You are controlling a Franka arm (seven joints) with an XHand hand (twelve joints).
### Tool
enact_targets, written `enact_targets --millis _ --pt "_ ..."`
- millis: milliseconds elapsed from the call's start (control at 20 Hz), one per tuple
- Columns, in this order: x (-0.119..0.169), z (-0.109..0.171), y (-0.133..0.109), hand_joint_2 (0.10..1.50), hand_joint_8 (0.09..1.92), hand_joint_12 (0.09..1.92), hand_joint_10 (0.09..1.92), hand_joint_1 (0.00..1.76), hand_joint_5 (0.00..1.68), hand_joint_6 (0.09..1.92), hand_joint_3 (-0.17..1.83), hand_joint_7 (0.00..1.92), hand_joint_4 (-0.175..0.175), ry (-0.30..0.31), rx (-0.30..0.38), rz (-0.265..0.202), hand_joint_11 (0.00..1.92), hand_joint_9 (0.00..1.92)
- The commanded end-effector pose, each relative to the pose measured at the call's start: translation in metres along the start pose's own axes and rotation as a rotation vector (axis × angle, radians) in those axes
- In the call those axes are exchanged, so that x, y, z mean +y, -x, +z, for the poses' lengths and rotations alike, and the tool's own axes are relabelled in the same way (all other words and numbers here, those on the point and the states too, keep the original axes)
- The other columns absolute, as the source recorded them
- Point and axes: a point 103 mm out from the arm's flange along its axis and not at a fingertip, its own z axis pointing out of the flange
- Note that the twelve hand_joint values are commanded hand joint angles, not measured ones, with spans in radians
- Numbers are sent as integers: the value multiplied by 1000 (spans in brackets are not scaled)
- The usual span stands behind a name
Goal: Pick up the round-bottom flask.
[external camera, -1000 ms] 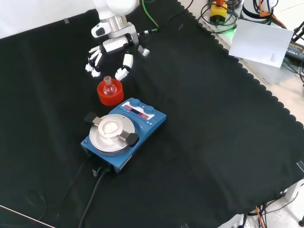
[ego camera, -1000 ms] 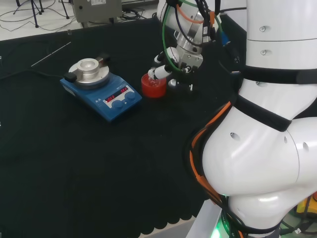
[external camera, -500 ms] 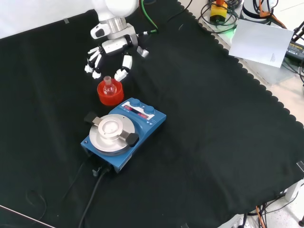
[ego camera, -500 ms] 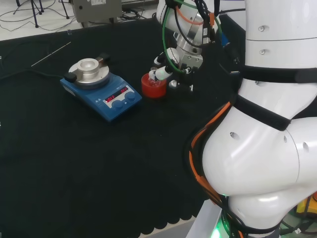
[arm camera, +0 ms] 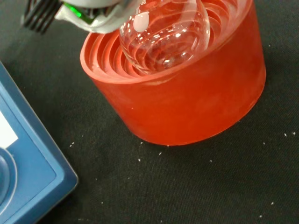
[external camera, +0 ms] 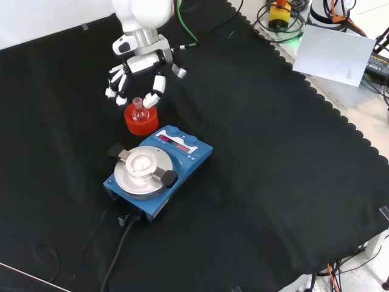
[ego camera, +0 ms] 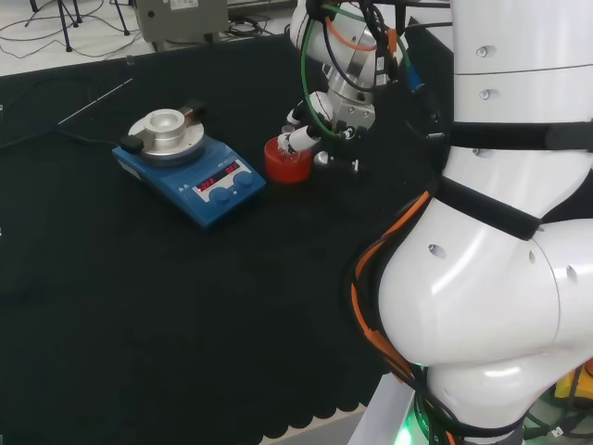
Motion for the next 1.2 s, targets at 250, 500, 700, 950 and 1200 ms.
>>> enact_targets --millis 250,500,700,950,1200 --pt "0 4 -1 599 540 1291 583 956 863 641 709 359 36 42 -12 -3 0 468" --pt "3 6 -6 611 550 1327 590 974 942 692 710 384 37 53 -5 -10 1 494" --pt "5 7 -8 613 554 1335 594 976 963 704 710 395 34 58 0 -14 6 509" --pt "5 5 -10 833 565 1343 592 1050 1088 809 405 417 150 90 -27 -5 25 539" --pt "6 1 -6 745 543 1325 543 1085 1138 881 600 490 175 129 -62 22 114 631"
